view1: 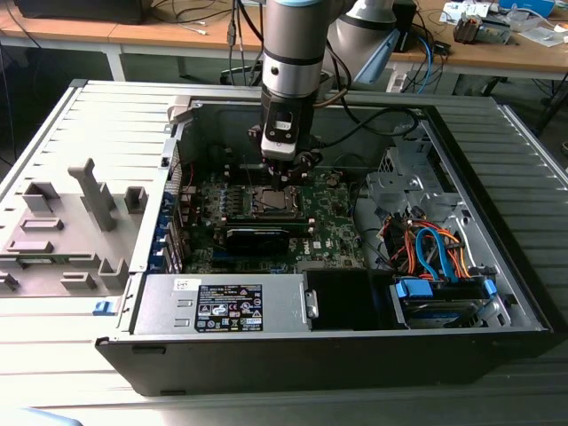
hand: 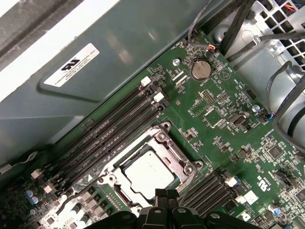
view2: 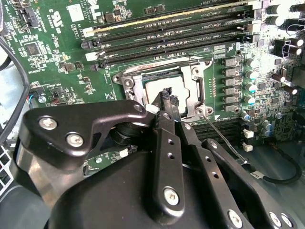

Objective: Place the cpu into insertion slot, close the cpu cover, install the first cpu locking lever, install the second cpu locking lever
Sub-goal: 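Install the first cpu locking lever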

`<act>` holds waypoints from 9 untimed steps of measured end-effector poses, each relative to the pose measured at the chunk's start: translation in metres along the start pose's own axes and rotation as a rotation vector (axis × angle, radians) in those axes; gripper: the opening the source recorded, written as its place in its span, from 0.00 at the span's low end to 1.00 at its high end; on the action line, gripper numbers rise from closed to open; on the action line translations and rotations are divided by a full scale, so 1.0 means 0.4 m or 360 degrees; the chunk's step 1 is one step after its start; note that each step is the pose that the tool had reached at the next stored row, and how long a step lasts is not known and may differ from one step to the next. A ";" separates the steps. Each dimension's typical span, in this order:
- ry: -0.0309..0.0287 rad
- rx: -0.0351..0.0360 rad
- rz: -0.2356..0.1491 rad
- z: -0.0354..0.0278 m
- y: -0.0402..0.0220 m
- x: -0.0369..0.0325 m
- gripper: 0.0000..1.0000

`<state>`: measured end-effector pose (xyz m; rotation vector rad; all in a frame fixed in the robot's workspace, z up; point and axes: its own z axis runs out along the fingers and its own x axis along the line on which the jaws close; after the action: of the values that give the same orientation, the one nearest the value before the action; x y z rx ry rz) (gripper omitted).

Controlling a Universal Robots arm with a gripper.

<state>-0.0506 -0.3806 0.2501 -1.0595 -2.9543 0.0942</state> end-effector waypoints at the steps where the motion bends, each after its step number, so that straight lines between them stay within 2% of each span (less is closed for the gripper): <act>1: 0.00000 0.0000 -0.0002 0.000 0.000 0.000 0.11; 9: -0.00014 0.0000 -0.0025 0.000 0.000 0.000 0.11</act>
<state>-0.0506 -0.3806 0.2501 -1.0360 -2.9631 0.0942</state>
